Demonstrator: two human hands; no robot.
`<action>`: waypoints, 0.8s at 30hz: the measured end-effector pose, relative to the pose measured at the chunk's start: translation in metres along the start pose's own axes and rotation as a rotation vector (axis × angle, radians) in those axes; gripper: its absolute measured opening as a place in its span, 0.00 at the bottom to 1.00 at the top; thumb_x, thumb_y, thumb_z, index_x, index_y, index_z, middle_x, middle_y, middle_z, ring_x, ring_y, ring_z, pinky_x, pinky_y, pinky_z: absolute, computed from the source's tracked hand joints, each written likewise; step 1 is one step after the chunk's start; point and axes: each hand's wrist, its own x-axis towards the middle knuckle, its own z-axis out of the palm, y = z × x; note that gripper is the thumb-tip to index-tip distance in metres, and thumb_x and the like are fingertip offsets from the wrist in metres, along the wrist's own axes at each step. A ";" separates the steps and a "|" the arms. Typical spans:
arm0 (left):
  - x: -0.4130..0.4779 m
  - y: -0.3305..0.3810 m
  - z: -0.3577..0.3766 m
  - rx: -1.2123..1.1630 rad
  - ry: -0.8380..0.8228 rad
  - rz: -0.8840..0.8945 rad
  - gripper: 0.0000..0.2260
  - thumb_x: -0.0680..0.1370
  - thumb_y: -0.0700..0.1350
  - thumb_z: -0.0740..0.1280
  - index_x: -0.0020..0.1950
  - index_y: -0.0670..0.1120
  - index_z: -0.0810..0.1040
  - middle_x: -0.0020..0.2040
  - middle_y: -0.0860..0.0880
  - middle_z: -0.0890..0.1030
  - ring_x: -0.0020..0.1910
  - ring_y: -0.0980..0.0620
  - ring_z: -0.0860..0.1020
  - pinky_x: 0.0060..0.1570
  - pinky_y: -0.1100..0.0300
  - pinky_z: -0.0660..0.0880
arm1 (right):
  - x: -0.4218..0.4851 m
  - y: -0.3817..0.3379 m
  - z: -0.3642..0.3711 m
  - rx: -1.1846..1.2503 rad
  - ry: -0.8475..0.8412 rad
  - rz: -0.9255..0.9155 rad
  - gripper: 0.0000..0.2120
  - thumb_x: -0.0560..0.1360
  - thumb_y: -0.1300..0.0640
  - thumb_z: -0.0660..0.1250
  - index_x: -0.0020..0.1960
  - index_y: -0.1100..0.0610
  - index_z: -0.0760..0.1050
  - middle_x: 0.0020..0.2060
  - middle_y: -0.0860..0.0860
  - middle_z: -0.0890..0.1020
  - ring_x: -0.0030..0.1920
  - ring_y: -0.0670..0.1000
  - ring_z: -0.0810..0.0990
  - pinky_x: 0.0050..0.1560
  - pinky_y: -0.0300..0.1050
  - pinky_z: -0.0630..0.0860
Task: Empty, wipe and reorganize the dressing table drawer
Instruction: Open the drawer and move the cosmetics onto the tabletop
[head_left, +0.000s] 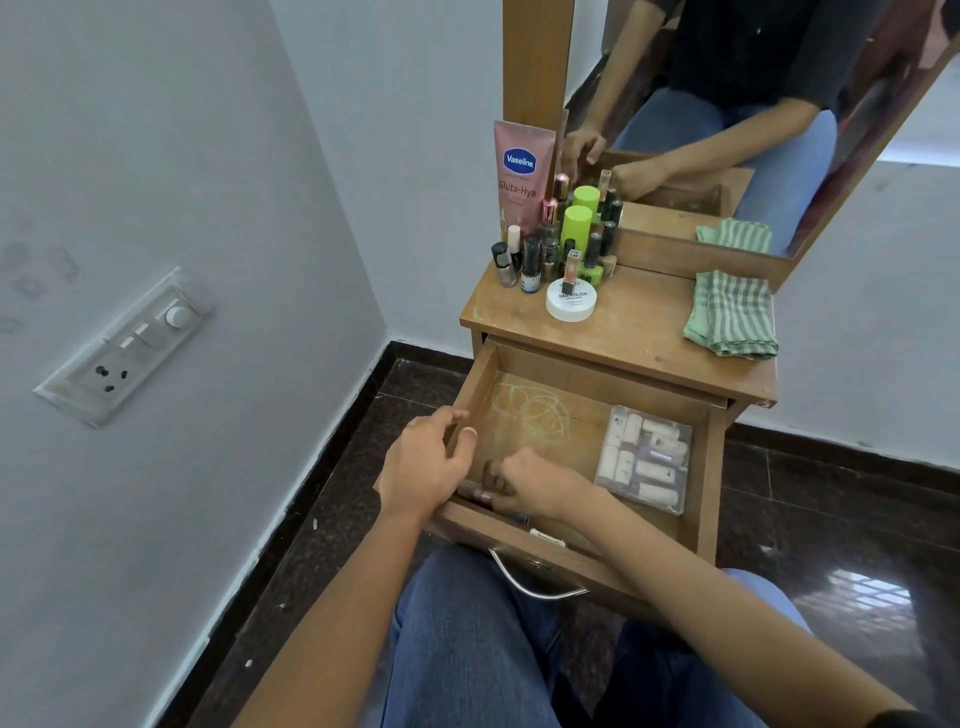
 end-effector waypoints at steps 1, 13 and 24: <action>0.000 0.000 0.000 0.000 -0.001 0.000 0.14 0.79 0.53 0.63 0.63 0.54 0.77 0.51 0.53 0.80 0.39 0.55 0.78 0.41 0.58 0.76 | 0.001 0.003 0.002 -0.005 -0.004 -0.003 0.12 0.76 0.57 0.66 0.56 0.62 0.76 0.46 0.58 0.82 0.44 0.57 0.81 0.46 0.53 0.79; 0.001 -0.001 0.000 0.007 -0.010 -0.011 0.15 0.79 0.54 0.63 0.64 0.55 0.76 0.54 0.52 0.79 0.46 0.54 0.79 0.47 0.55 0.77 | -0.028 0.049 -0.041 0.306 0.342 0.076 0.08 0.73 0.62 0.68 0.51 0.52 0.78 0.42 0.47 0.81 0.44 0.41 0.81 0.48 0.38 0.80; -0.001 0.000 0.000 -0.009 -0.008 -0.018 0.15 0.78 0.56 0.62 0.64 0.57 0.76 0.54 0.54 0.79 0.46 0.57 0.79 0.47 0.55 0.79 | 0.053 0.008 -0.112 0.644 1.020 0.076 0.06 0.73 0.65 0.70 0.50 0.60 0.77 0.39 0.49 0.80 0.39 0.41 0.77 0.45 0.34 0.77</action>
